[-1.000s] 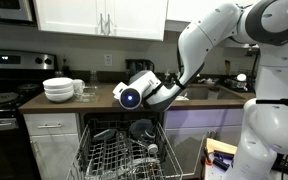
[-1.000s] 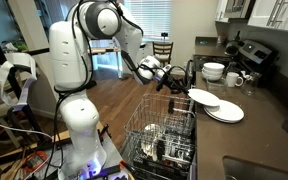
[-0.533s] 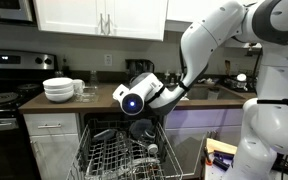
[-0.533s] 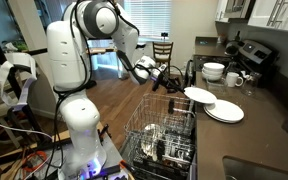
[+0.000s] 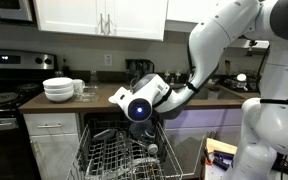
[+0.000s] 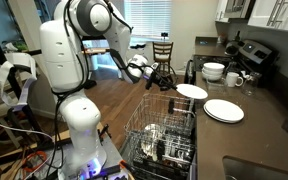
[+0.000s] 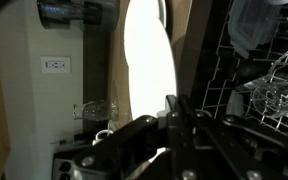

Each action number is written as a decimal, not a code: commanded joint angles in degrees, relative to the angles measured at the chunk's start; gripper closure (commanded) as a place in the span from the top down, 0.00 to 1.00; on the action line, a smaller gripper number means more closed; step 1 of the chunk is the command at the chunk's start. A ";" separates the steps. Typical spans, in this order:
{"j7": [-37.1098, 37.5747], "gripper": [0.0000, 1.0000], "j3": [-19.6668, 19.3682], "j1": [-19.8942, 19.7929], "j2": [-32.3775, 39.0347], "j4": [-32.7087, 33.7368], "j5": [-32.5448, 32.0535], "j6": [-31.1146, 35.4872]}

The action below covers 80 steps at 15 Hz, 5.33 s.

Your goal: Remove one plate from the pile on the right and put it in the dishwasher

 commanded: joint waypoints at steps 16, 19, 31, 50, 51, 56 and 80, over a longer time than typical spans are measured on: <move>-0.16 0.02 1.72 1.76 -4.15 -5.35 0.19 4.53; -0.07 0.02 2.20 2.08 -4.83 -6.28 0.19 5.99; -1.19 0.02 2.87 3.08 -6.77 -8.42 1.65 12.06; -10.13 0.02 -2.76 0.15 -8.67 -10.08 10.48 31.62; -11.17 0.02 -3.22 -0.18 -8.86 -10.19 11.40 32.59; -16.67 0.02 -6.91 -1.80 -9.38 -10.66 15.47 39.16; -51.86 0.02 5.01 -15.63 6.92 -12.40 59.84 66.27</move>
